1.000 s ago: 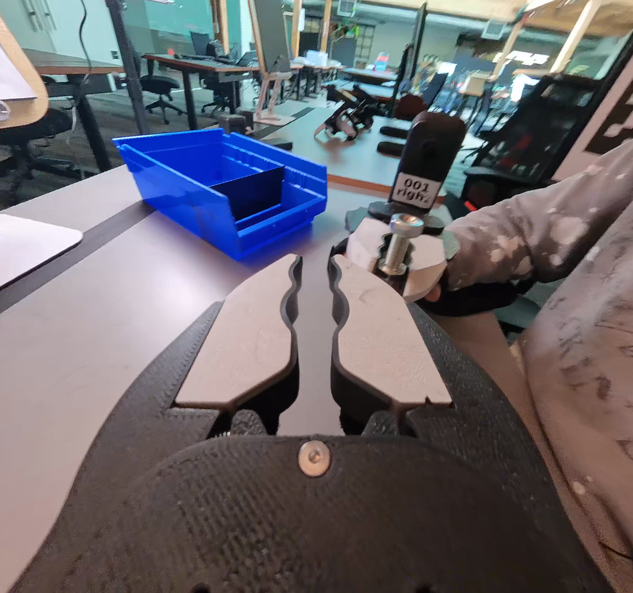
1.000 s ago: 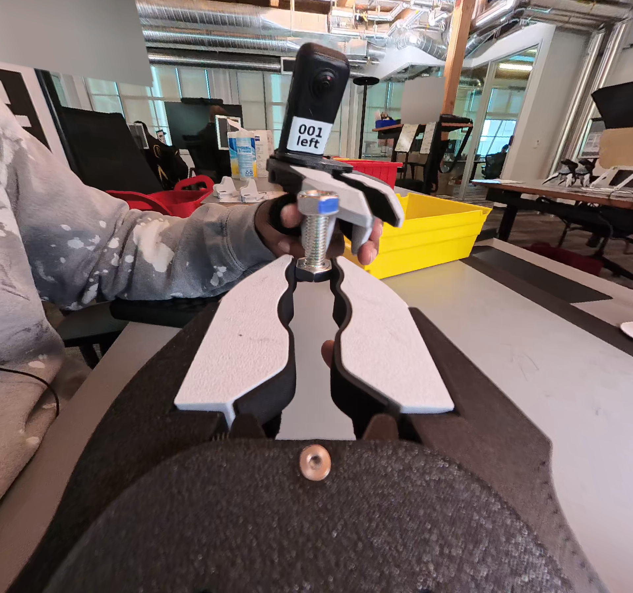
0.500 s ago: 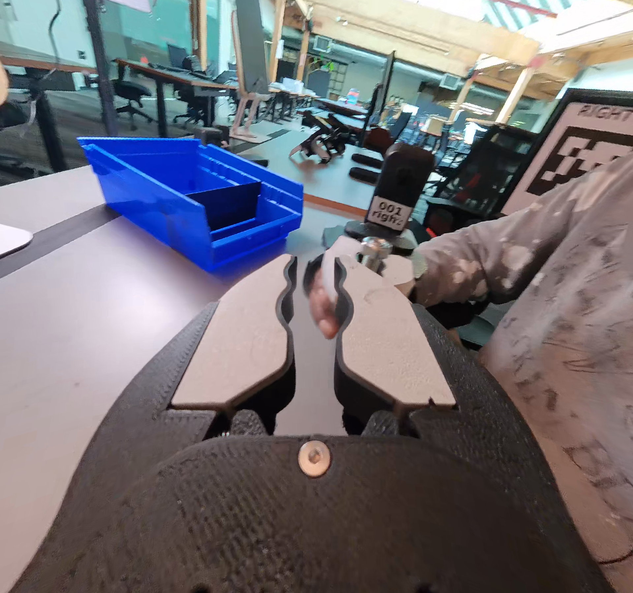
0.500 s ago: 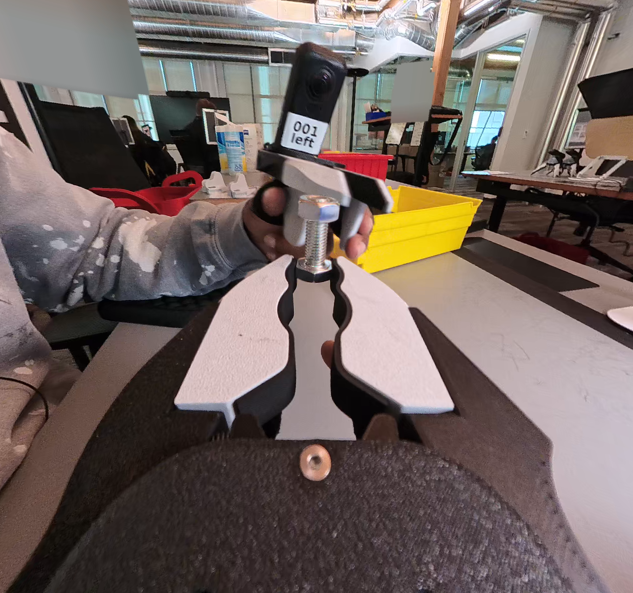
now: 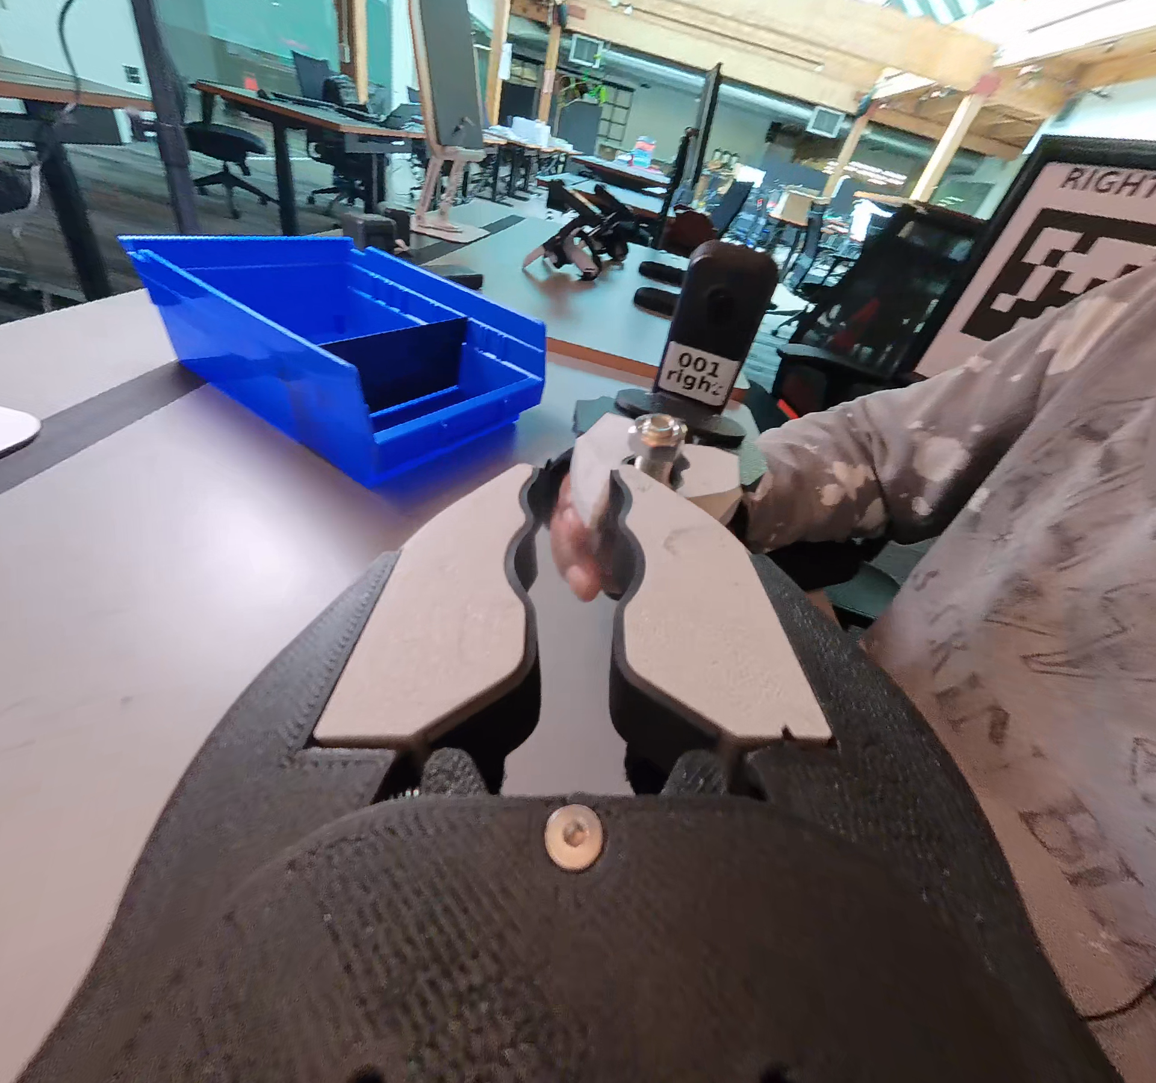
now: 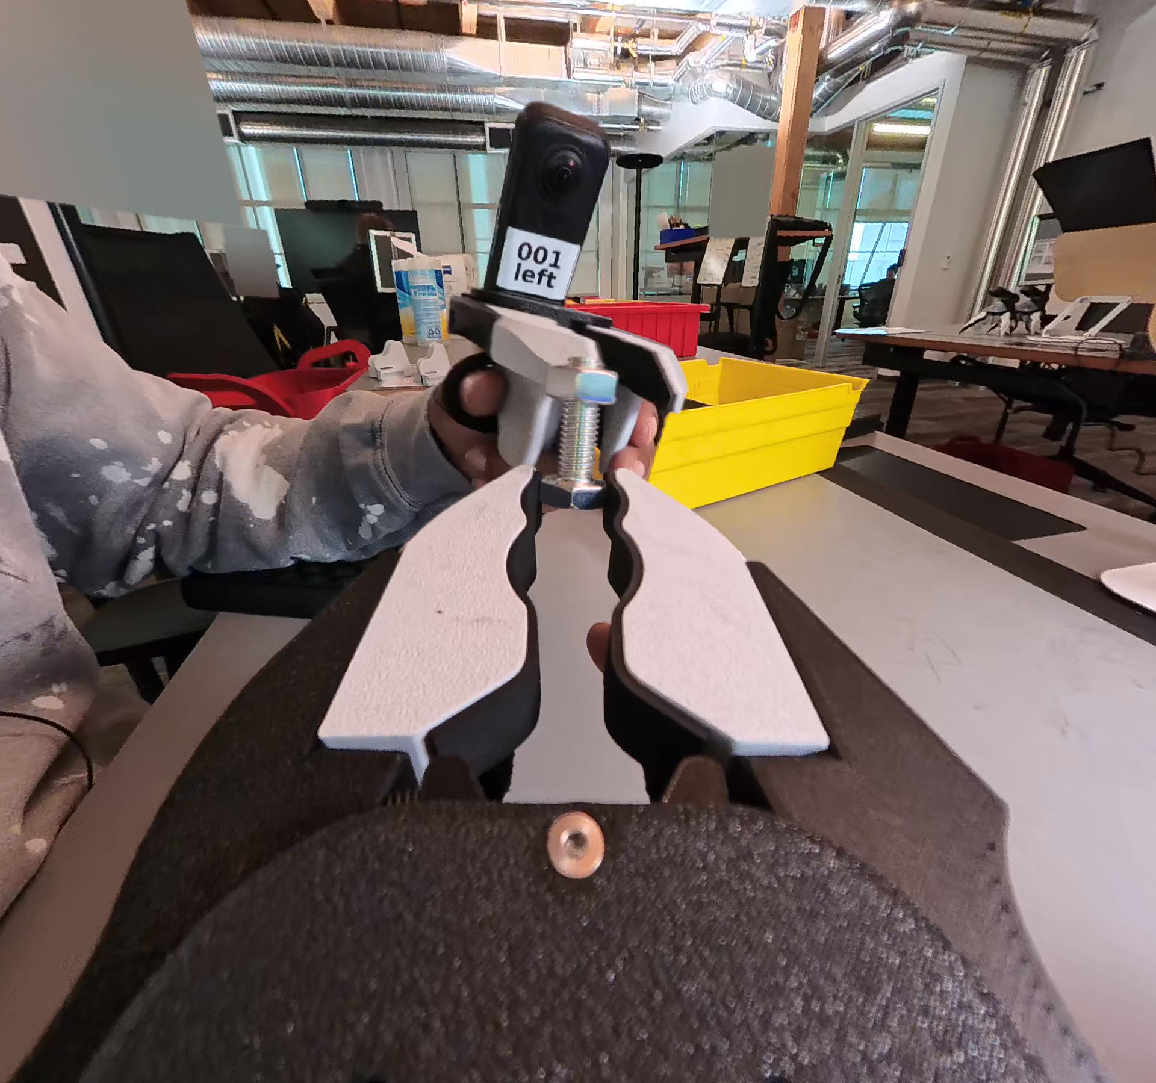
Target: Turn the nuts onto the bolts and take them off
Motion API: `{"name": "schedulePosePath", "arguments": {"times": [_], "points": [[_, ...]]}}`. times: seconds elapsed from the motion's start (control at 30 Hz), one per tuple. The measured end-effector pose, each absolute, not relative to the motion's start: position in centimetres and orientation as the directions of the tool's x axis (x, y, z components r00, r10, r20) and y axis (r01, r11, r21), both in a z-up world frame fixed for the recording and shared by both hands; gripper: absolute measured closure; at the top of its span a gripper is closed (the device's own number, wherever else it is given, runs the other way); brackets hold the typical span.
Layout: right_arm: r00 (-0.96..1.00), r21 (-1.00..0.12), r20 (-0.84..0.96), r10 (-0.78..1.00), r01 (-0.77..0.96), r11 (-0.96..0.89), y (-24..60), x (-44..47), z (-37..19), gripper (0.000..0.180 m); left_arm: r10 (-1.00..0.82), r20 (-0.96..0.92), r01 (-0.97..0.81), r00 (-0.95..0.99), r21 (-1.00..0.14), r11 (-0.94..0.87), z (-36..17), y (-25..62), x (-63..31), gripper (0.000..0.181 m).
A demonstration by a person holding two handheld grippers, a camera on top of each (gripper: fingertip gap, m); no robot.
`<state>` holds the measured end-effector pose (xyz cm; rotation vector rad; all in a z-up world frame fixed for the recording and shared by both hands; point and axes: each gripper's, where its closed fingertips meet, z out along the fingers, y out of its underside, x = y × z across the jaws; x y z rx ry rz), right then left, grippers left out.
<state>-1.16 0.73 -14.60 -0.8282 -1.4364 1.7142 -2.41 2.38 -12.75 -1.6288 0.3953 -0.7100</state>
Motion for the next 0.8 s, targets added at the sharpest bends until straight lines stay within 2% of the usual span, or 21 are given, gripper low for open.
{"name": "schedulePosePath", "arguments": {"times": [0.13, 0.2, 0.3, 0.33, 0.37, 0.57, 0.8], "points": [[-0.496, -0.993, -0.011, 0.868, -0.099, -0.069, 0.7, -1.6, -15.4, 0.161, -0.690, 0.240, 0.145, 0.683, -0.970, -0.194, -12.4, 1.7, -0.2, 0.154], [-0.497, -0.993, -0.010, 0.868, -0.100, -0.069, 0.6, -1.6, -15.4, 0.161, -0.674, 0.218, 0.107, 0.706, -0.973, -0.203, -13.1, 2.1, 0.0, 0.157], [-0.514, -0.986, -0.030, 0.857, -0.124, -0.109, 0.8, -1.3, -14.8, 0.161, -0.671, 0.232, 0.119, 0.704, -0.970, -0.210, -13.1, 2.1, -0.7, 0.152], [-0.529, -0.981, -0.035, 0.848, -0.143, -0.130, 0.8, -1.1, -14.4, 0.161, -0.634, 0.238, 0.121, 0.736, -0.967, -0.223, -13.4, 2.5, -1.5, 0.164], [-0.539, -0.978, -0.038, 0.842, -0.154, -0.142, 0.8, -0.8, -14.0, 0.161, -0.577, 0.216, 0.106, 0.788, -0.970, -0.218, -13.9, 3.1, -2.7, 0.167], [-0.527, -0.983, -0.027, 0.849, -0.142, -0.120, 0.7, -1.1, -14.4, 0.161, -0.671, 0.232, 0.140, 0.705, -0.972, -0.190, -12.8, 2.0, -1.1, 0.157], [-0.492, -0.995, -0.010, 0.871, -0.083, -0.059, 0.6, -1.8, -15.7, 0.161, -0.681, 0.194, 0.081, 0.706, -0.977, -0.195, -13.3, 2.0, 0.4, 0.162]]}}
